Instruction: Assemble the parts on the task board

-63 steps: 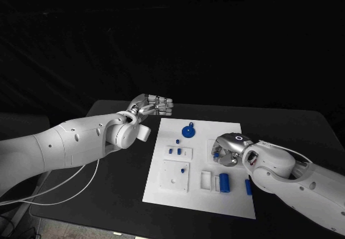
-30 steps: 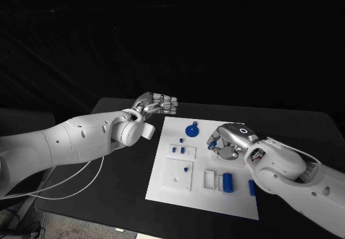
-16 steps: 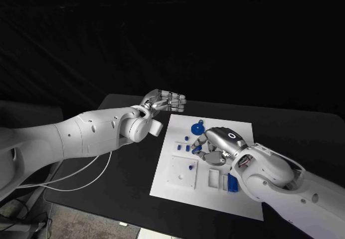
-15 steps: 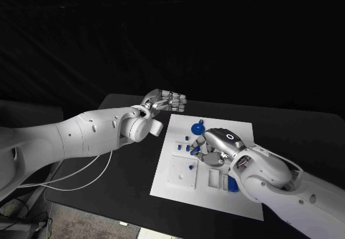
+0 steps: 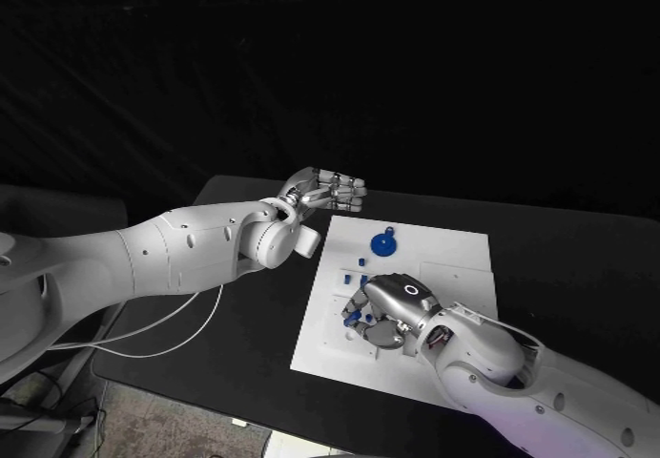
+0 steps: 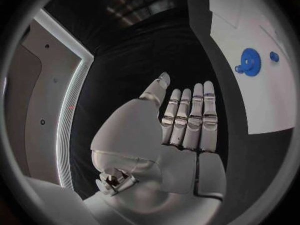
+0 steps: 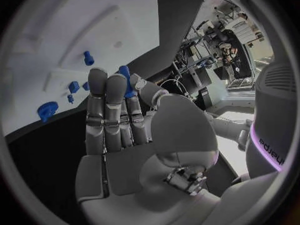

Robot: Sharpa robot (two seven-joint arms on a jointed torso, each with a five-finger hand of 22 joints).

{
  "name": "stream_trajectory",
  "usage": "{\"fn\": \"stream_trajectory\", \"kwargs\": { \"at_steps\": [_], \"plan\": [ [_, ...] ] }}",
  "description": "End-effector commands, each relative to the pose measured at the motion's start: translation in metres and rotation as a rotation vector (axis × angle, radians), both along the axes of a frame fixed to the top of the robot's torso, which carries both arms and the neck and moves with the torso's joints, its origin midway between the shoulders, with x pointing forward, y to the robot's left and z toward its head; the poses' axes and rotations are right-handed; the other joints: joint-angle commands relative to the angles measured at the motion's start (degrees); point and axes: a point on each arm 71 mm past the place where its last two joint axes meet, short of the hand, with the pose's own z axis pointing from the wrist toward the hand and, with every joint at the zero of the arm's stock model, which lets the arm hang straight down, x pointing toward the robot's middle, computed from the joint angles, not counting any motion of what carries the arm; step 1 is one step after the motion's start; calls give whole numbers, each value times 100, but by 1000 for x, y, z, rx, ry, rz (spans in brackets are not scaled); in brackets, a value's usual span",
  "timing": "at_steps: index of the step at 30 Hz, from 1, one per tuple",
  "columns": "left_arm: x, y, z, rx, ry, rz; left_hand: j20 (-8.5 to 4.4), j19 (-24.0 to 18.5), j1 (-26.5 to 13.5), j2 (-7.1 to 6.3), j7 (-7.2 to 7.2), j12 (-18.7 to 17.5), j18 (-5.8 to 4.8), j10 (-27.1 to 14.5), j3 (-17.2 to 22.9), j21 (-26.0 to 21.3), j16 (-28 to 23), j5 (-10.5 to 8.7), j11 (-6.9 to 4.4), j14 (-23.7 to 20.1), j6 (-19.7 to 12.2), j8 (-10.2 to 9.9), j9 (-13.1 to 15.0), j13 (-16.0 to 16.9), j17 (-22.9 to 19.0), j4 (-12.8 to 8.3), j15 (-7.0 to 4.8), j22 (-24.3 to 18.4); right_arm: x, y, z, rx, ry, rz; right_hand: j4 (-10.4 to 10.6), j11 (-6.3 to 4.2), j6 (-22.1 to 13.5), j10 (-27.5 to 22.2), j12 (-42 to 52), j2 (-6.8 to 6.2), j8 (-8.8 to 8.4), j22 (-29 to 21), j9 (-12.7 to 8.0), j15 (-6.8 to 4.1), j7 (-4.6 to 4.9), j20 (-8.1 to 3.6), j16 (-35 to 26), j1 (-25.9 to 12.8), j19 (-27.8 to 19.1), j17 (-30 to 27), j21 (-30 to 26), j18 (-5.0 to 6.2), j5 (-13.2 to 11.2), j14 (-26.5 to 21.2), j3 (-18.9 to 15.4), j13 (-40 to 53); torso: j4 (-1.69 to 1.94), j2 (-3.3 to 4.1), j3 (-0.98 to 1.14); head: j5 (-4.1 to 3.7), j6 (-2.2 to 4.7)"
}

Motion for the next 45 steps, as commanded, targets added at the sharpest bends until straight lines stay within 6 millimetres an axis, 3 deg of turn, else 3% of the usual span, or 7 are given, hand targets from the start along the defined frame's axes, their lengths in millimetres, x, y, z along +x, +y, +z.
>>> {"fn": "stream_trajectory", "kwargs": {
  "at_steps": [1, 11, 18, 45],
  "plan": [
    [0, -3, 1, -12, -3, -19, 5, 19, -6, 55, -15, -6, -3, -20, 2, 23, -24, 14, -1, -47, -25, -20, -5, -5, -7, -16, -2, -3, -1, 2, -4, -32, -17, 20, -41, -228, 5, 261, 20, 16, 26, 8, -1, -30, 12, -22, -29, 37, 178, 8, -39, 101, 37, 9, 13, 10, -5, -1, 2, 9, -11],
    [0, -4, 1, -13, 0, -25, 4, 18, 1, 65, -16, -7, -4, -15, 7, 23, -26, 29, -3, -51, -22, -20, -5, -5, -8, -21, -2, -3, -2, 7, -18, -61, -4, 20, -69, -226, 5, 261, 19, 20, 27, 38, 0, -31, 13, -25, -38, 6, 185, 25, -57, 101, 36, 16, 49, 9, 8, 4, 10, 10, -31],
    [0, -5, 1, -13, 0, -26, 4, 18, 1, 65, -16, -7, -4, -15, 7, 23, -26, 29, -3, -51, -22, -20, -5, -5, -8, -21, -2, -3, -4, 10, -23, -70, 6, 25, -83, -226, 2, 260, 20, 23, 26, 55, 0, -29, 12, -22, -49, -1, 188, 31, -65, 103, 37, 12, 57, 10, -5, 0, 3, 15, -43],
    [0, -3, 1, -12, 3, -24, 6, 14, -9, 68, -14, -7, -4, -20, 6, 23, -25, 27, 0, -54, -25, -19, -5, -5, -8, -21, 0, -3, 0, 1, -31, -134, -14, -19, -114, -226, 8, 266, 21, 25, 27, 98, 1, -30, 10, -21, -52, -9, 194, 49, -47, 92, 37, 19, 77, 10, -3, 0, 5, 7, -68]
  ]
}}
